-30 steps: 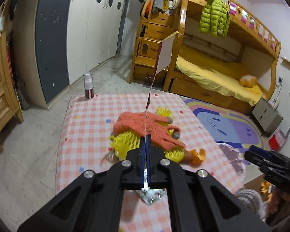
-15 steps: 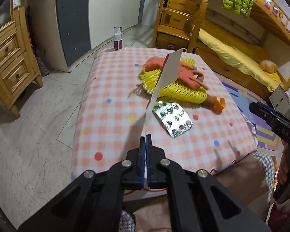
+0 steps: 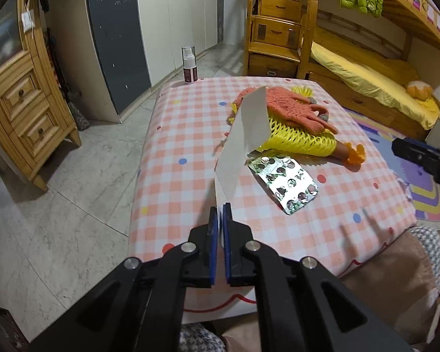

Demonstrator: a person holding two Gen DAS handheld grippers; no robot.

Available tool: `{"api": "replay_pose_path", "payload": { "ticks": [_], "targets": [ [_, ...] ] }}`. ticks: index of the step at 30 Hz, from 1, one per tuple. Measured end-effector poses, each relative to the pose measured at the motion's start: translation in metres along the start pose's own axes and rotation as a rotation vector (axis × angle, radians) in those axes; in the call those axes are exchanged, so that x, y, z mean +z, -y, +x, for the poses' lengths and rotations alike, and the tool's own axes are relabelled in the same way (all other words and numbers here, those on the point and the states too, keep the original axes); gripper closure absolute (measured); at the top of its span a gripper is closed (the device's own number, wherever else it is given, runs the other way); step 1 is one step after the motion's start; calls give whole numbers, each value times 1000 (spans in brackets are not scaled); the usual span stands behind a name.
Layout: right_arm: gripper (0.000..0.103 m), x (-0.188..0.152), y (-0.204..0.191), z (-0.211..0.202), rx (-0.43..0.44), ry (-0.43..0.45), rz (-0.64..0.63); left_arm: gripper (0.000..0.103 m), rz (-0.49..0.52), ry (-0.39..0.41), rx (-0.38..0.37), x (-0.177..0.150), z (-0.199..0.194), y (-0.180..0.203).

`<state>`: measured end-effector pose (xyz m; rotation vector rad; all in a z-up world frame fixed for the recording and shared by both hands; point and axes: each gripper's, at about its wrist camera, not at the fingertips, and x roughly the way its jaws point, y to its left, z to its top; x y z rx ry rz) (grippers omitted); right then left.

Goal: Collect trash
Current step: 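Grasp the red snack packet with the left tool and lift it, then grasp the orange peel with the right tool while the left tool holds the packet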

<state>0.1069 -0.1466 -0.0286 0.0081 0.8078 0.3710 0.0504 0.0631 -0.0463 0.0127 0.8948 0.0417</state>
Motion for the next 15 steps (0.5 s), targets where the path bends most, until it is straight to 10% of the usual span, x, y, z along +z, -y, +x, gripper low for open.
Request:
{"api": "replay_pose_path", "payload": {
  "ticks": [6,9,15],
  "targets": [
    [56,-3,4,0,-4,-4,9,81,53,-43,-3,-10,23,18],
    [56,-3,5,0,-3,-4,8,101,44,-39,-10,-13,28,17],
    [56,-5,9,-1,4,6,16,103,3,78,-30,-4,-11,8]
  ]
}}
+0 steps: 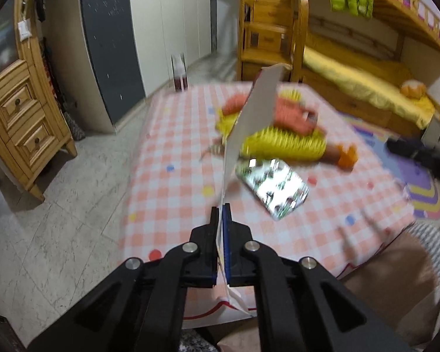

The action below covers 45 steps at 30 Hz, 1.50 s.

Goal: Collect trash
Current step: 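Grasp the orange peel with the right tool while the left tool holds the packet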

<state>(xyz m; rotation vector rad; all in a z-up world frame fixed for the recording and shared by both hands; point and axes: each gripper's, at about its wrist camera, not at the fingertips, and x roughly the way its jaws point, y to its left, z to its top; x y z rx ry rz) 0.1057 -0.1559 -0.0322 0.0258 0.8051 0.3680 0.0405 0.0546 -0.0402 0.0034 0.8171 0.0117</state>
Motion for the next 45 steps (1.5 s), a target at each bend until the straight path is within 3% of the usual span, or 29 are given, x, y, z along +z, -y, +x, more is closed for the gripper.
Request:
{"api": "replay_pose_path", "payload": {
  "ticks": [4,9,18,24,29,31,33,38,40,45],
  "targets": [
    [56,0,1,-1,10,4,1,103,-28,81,-17,15,-30,0],
    [56,-2,5,0,19,5,4,103,-45,126,-27,28,-44,6],
    [31,-1,13,4,-19,16,-60,103,-13,113,-39,49,-22,23],
    [27,-4,35,13,-39,7,-20,103,7,94,-44,51,-4,33],
    [28,-11,48,25,-31,-31,26,103,2,67,-47,50,12,33],
    [45,-13,46,31,-37,-43,11,102,6,61,-47,50,17,33],
    [50,-12,44,37,-40,-56,0,103,5,50,-53,51,23,34],
    [47,-4,41,65,-33,-95,-9,102,7,37,-60,53,31,35],
    [38,2,38,81,-51,-116,-20,102,4,30,-65,53,35,35],
    [39,3,37,109,-68,-180,-42,102,-2,15,-67,51,40,32]
  ]
}}
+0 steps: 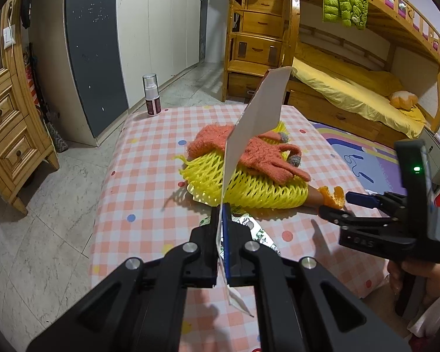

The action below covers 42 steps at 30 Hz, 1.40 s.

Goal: Collect trash
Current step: 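Grasp the orange peel with the right tool while the left tool holds the packet, then carry packet and peel over the pink bin and open both tools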

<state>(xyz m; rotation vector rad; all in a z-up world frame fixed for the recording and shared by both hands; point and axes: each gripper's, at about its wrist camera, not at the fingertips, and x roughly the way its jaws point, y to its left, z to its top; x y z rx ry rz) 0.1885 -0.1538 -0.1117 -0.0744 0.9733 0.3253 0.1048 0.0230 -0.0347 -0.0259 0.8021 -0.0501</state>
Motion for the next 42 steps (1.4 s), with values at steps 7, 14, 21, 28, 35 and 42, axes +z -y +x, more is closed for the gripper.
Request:
{"api": "replay_pose_path", "payload": {
  "ticks": [7,14,21,28,35,42],
  "targets": [
    [69,-4,-9,2,-50,3,-51,102,-21,-13,-11,-3,2,-1],
    [78,-10,-6,-31,-75,46,-40,102,-13,-2,-21,-7,-10,5],
    [78,-33,18,-92,-75,139,28,102,30,-24,-124,-11,-13,40],
    [78,-65,68,-146,-145,214,147,102,149,-72,-269,-9,-4,111],
    [77,-106,134,-174,-247,240,303,102,283,-109,-381,-1,10,194],
    [77,-135,196,-165,-269,226,456,102,386,-144,-428,0,33,257]
  ]
}}
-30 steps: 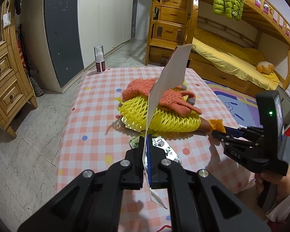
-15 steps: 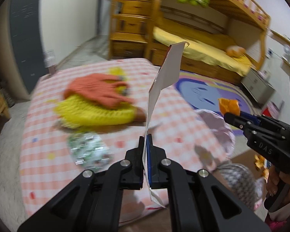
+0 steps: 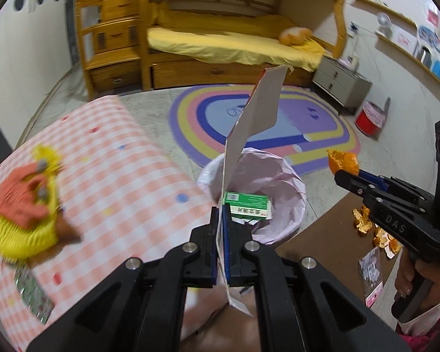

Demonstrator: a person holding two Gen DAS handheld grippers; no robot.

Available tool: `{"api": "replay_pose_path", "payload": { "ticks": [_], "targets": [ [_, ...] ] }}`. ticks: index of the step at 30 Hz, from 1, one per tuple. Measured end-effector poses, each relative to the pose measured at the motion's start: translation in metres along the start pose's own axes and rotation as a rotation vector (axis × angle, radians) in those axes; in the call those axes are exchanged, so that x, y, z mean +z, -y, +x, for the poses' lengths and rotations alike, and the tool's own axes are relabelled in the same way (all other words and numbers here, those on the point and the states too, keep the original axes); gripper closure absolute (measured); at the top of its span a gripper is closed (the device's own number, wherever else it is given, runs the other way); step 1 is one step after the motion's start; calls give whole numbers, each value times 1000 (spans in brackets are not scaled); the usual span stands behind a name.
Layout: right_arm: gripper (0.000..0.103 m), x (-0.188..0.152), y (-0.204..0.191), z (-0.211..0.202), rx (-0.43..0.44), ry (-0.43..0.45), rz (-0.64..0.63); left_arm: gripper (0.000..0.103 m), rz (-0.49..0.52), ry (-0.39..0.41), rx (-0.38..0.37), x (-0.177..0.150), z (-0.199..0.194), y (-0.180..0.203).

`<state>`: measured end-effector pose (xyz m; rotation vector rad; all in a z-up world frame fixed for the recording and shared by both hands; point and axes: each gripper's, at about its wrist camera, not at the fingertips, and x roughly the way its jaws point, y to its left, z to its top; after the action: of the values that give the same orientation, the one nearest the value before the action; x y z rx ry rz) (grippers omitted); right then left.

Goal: Collect trash
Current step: 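Carry packet and peel over the pink bin and open both tools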

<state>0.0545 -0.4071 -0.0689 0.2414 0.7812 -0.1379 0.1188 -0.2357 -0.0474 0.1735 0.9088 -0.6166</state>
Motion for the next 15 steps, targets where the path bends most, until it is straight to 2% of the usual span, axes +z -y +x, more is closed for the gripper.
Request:
{"api": "replay_pose_path", "payload": {
  "ticks": [5,12,14,15],
  "targets": [
    [77,0,20,24,-13,-17,46,102,41,-37,-29,20,35,18],
    [77,5,35,56,-20,-54,91,100,55,-44,-80,48,65,30],
    [76,7,37,63,-22,-56,94,91,44,-41,-103,53,69,28],
    [74,8,37,67,-26,-56,94,73,34,-39,-106,55,70,25]
  ]
}}
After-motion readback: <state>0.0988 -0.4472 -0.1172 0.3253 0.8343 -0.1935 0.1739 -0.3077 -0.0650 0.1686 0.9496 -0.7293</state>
